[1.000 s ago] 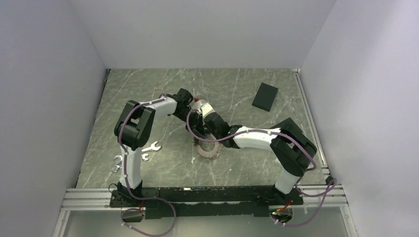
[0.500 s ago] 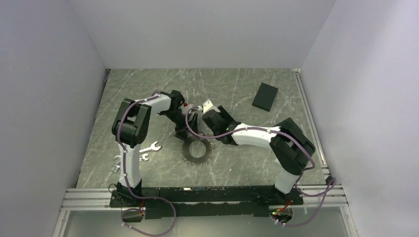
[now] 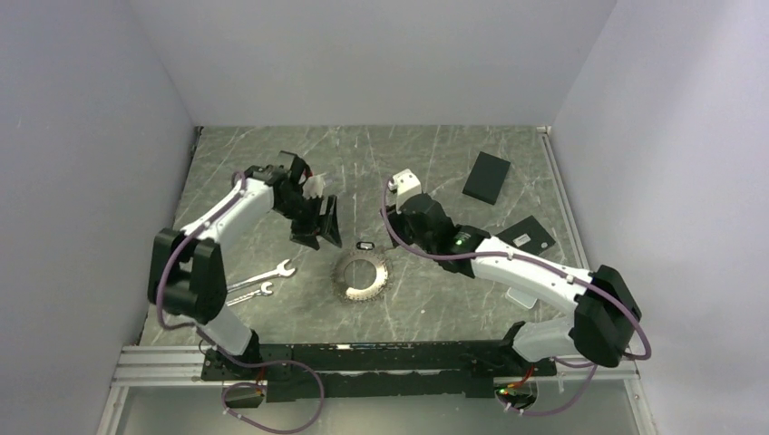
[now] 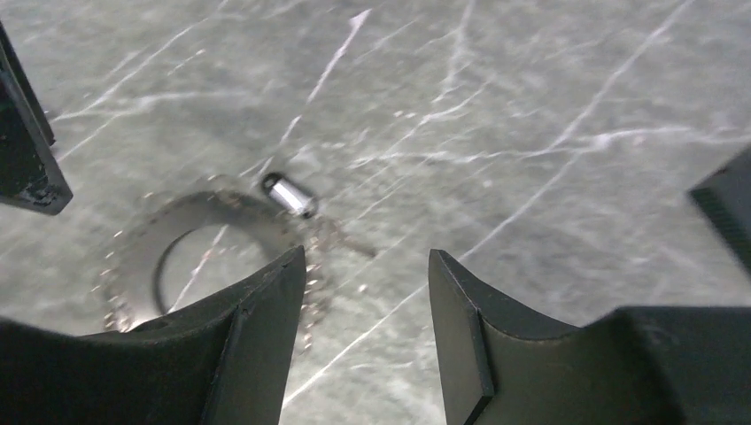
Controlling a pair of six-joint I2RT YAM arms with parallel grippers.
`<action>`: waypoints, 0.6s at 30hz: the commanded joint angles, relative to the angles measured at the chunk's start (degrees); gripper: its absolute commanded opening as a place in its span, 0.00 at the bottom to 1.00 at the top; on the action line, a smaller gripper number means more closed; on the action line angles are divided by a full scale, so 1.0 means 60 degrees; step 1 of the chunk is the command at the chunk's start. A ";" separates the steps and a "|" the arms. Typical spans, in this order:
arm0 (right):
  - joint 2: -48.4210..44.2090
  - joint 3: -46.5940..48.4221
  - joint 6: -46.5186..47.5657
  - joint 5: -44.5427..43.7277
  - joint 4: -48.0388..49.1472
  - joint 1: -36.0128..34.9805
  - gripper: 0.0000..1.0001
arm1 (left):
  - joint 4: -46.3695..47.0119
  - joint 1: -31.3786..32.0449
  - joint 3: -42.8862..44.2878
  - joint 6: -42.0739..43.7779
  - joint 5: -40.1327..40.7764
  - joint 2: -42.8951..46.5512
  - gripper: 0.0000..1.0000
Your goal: Put the keys on the keyring
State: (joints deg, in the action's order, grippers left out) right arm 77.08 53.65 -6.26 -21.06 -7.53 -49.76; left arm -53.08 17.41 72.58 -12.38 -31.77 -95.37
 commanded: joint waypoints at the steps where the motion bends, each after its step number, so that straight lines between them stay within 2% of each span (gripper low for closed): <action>1: -0.0520 -0.0663 -0.1599 0.1853 0.0200 0.0065 0.57 | 0.0547 0.0230 -0.1180 -0.0918 0.0562 0.1138 0.73; 6: -0.1499 -0.1015 -0.2177 0.1347 0.0023 0.0509 0.56 | 0.2454 0.1940 -0.2087 -0.2741 0.1388 0.1540 0.66; 9: -0.2062 -0.1163 -0.2197 0.0831 -0.0073 0.0796 0.56 | 0.3690 0.3164 -0.2192 -0.3653 0.2077 0.1062 0.65; 11: -0.2350 -0.1206 -0.2155 0.0674 -0.0188 0.0924 0.56 | 0.3979 0.3682 -0.1982 -0.3926 0.2500 0.0412 0.64; 18: -0.2958 -0.1426 -0.2106 0.0507 -0.0656 0.1063 0.56 | 0.4019 0.3895 -0.2395 -0.4094 0.3740 -0.0777 0.62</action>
State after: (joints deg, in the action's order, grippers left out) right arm 61.04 46.17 -18.24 -16.38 -10.55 -43.70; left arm -31.44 41.32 59.99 -34.17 -15.81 -98.87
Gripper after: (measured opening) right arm 0.562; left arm 0.623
